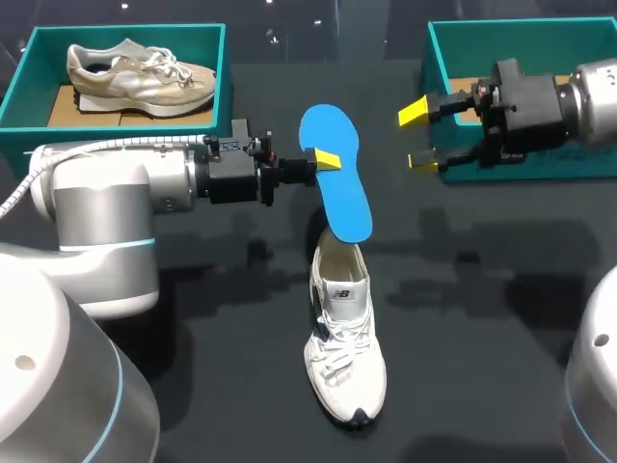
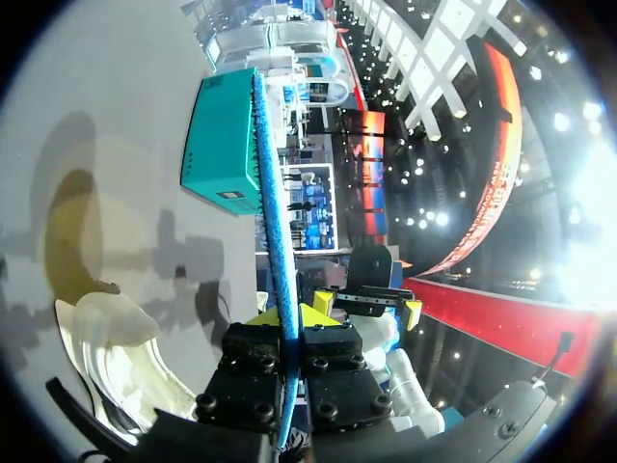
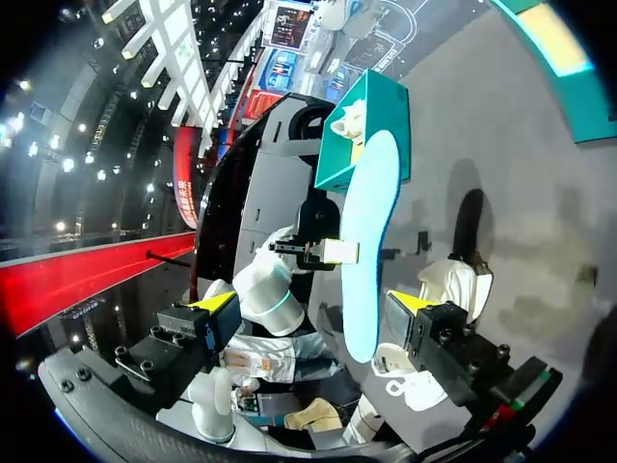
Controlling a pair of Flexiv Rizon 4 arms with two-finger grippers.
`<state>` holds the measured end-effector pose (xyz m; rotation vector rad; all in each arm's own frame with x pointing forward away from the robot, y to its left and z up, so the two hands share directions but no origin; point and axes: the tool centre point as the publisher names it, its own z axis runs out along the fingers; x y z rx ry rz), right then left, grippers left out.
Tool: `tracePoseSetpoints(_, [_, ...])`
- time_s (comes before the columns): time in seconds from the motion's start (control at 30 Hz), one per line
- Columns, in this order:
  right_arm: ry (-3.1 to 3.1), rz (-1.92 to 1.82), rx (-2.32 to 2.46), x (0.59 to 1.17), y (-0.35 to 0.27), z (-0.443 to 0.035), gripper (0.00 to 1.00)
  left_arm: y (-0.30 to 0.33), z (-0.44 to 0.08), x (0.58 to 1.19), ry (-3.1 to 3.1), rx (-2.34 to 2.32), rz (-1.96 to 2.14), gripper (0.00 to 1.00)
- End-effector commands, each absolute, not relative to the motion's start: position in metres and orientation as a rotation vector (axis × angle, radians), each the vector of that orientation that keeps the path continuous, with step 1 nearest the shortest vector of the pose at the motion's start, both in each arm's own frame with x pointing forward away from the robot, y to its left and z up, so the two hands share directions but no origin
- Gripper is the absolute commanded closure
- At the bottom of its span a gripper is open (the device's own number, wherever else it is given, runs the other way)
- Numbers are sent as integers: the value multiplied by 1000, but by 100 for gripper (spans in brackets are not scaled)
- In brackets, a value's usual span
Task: Take the shoe out of the shoebox, open the shoe tongue, remove and reinsert the insole, then place the shoe into the shoebox
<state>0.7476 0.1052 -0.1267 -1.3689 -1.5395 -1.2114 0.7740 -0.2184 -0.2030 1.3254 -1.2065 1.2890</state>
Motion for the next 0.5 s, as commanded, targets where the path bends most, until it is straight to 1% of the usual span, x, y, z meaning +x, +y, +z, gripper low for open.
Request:
tracePoseSetpoints(0.03, [-1779,-972,-1640,738,103,-87,0,-220,-204,774,-1206,1326,1290,100])
tracePoseSetpoints(0.3, [-1946,-696,-1843,737,116,-58,0,-220,-204,774,-1206,1326,1290,100])
tracePoseSetpoints(0.5, [-2035,-464,-1991,740,131,-46,0,-220,-204,774,-1206,1326,1290,100])
